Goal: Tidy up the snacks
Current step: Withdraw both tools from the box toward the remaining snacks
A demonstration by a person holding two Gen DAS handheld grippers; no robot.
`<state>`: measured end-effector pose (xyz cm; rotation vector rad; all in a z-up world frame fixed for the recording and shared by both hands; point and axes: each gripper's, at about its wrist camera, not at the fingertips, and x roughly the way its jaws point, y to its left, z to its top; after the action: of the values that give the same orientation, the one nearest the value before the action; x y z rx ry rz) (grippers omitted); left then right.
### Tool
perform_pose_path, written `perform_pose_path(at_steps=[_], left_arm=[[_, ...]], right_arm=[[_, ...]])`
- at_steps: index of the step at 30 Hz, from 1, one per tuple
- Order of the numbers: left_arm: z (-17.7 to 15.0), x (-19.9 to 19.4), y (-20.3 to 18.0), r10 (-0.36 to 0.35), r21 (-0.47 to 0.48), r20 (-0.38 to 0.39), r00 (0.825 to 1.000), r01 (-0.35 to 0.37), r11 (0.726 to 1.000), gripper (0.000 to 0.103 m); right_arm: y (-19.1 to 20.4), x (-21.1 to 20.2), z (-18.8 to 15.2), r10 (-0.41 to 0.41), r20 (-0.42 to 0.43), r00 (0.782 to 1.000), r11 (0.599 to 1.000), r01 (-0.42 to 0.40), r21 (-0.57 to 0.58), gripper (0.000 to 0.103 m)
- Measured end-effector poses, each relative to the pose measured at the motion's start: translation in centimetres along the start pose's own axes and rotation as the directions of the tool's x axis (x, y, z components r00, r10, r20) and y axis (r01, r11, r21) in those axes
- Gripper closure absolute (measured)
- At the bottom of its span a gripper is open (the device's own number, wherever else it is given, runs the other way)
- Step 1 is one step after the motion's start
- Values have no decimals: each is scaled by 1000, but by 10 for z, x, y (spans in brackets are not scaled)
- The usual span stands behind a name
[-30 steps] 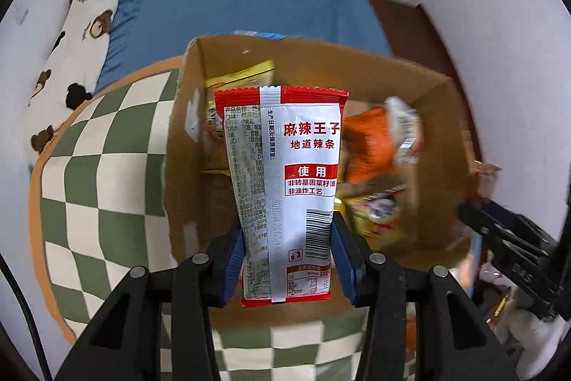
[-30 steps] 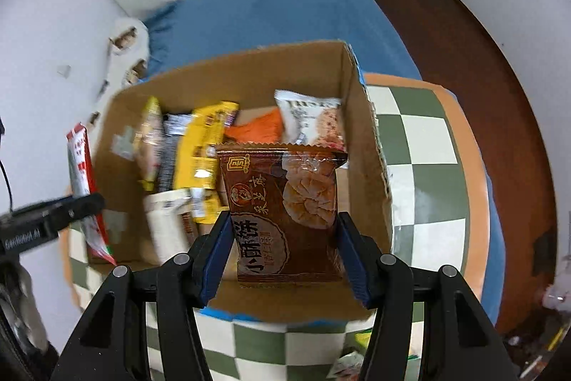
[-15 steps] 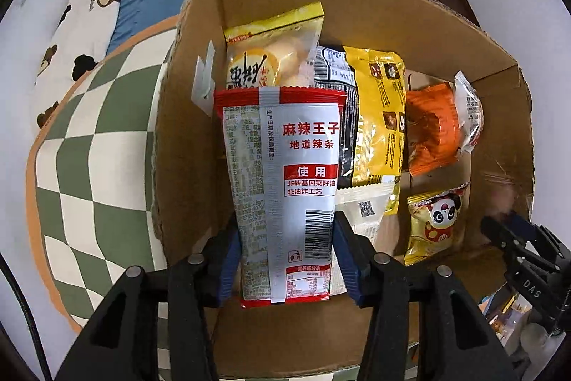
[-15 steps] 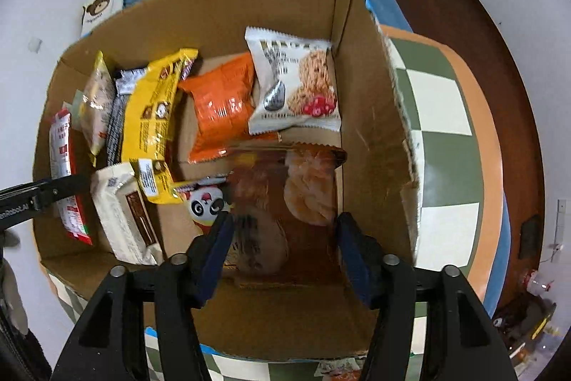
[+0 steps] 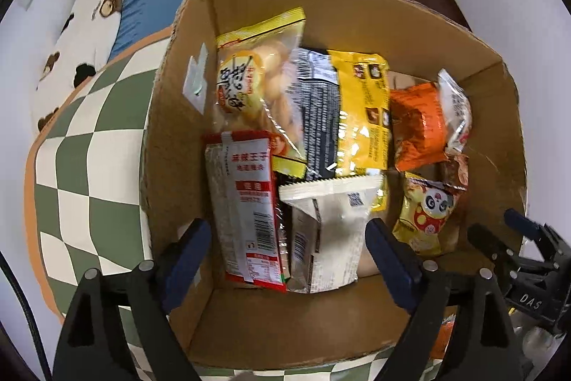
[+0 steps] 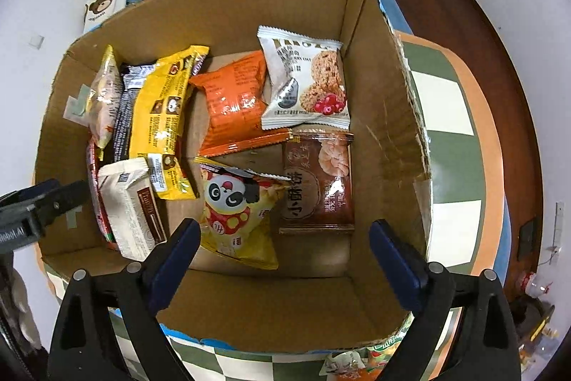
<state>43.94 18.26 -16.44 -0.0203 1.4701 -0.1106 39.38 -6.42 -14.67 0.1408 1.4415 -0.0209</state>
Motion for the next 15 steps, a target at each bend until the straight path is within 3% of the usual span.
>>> perform_pose_path(at_steps=[8,15], left_arm=[[-37,-17,-10,4,13,133,991,-6,1000,14],[-73,-56,-20,39,15,295,955,-46,999,14]], right_arm=[[5,-30,-18,-11,99,995,999,14,-29,6],[14,-57,-45,-15,221,975,998,28,-54,6]])
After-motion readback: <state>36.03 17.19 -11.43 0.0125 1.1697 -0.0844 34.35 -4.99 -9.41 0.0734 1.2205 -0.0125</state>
